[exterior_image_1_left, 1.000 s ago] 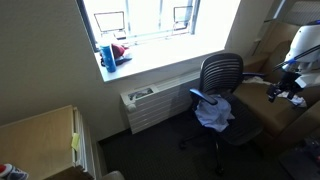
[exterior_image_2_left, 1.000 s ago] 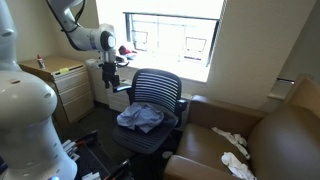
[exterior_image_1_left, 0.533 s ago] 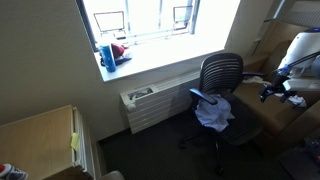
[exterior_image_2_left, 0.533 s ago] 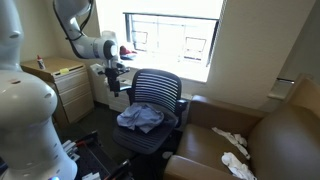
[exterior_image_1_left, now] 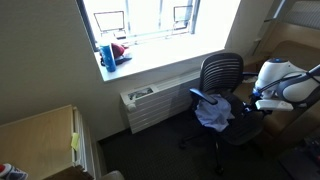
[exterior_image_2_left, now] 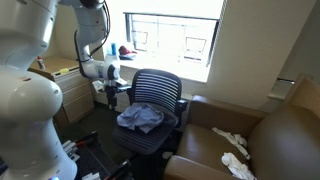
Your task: Take the grey shirt off the seat and put it on the back of the black chair
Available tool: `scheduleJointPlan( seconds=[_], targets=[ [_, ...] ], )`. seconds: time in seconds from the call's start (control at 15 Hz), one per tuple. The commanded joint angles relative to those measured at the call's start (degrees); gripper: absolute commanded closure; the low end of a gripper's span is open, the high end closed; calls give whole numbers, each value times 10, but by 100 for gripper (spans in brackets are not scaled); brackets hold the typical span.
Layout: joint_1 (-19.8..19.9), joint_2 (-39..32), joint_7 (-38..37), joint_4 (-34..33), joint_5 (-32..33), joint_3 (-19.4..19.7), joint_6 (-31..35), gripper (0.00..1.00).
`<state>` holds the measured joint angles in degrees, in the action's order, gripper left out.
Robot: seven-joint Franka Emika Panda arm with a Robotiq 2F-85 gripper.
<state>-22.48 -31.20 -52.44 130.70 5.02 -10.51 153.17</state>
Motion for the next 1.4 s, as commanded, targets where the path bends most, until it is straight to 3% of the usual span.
scheduleJointPlan(
  seconds=[0.0, 0.13, 0.27, 0.33, 0.53, 0.67, 0.73, 1.07, 1.2, 1.33],
  targets=[
    [-18, 4, 14, 1, -19, 16, 0, 0],
    [-53, 0, -37, 6, 12, 63, 48, 0],
    [-77, -62, -76, -20, 10, 101, 142, 0],
    [-111, -90, -105, -33, 15, 133, 181, 0],
    [-159, -171, -115, -86, -40, 168, 259, 0],
    [-137, -213, -96, -137, -91, 135, 252, 0],
    [-153, -171, -78, -81, -94, 151, 252, 0],
    [-158, -186, -71, -98, -112, 152, 251, 0],
    [-229, -195, -97, -91, -126, 217, 282, 0],
    [-264, -251, -111, -136, -154, 254, 308, 0]
  ],
)
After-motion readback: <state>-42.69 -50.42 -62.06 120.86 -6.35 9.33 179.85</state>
